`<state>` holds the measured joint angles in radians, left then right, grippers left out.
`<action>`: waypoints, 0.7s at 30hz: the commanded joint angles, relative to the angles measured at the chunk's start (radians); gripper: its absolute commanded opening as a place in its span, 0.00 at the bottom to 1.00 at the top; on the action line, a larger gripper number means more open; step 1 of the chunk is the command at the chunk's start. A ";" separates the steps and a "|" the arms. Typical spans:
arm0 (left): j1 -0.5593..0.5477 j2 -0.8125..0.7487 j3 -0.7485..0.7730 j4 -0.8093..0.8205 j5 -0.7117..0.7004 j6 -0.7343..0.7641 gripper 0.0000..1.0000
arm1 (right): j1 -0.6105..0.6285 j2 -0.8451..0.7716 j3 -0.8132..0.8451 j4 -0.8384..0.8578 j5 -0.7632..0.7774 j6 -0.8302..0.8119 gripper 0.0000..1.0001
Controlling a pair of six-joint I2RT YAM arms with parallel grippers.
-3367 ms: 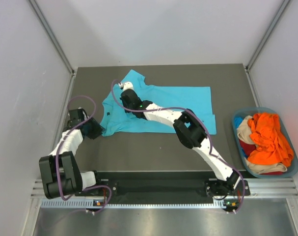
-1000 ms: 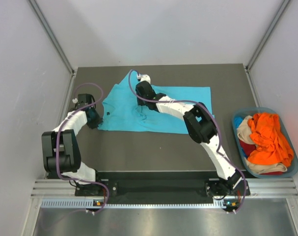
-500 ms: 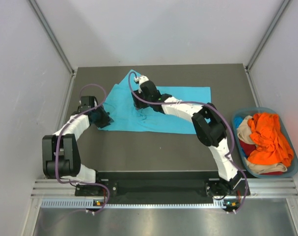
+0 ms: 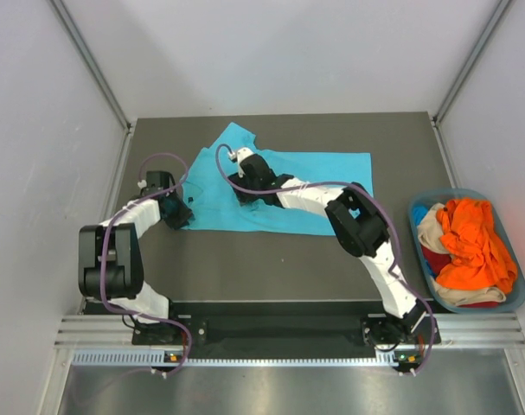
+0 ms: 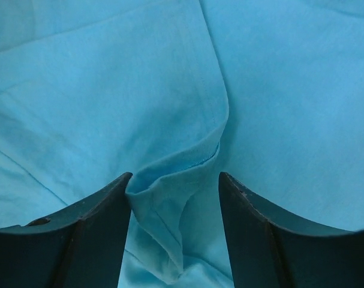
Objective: Fold and stack the t-shirts
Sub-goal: Fold the tshirt
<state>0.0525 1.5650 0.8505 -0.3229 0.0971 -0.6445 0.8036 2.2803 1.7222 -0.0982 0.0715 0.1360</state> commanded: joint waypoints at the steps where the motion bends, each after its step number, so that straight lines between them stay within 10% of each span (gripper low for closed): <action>1: 0.000 0.020 0.010 -0.011 -0.063 0.008 0.33 | 0.017 0.016 0.046 0.028 0.068 -0.022 0.58; 6: -0.002 0.024 0.001 -0.031 -0.124 0.012 0.32 | 0.020 -0.019 0.008 0.057 0.247 0.008 0.28; 21: 0.000 -0.006 0.013 -0.113 -0.269 0.019 0.33 | -0.033 -0.175 -0.119 0.038 0.366 0.083 0.40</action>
<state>0.0429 1.5742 0.8524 -0.3580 -0.0395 -0.6445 0.7898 2.2356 1.6192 -0.0761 0.4114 0.1947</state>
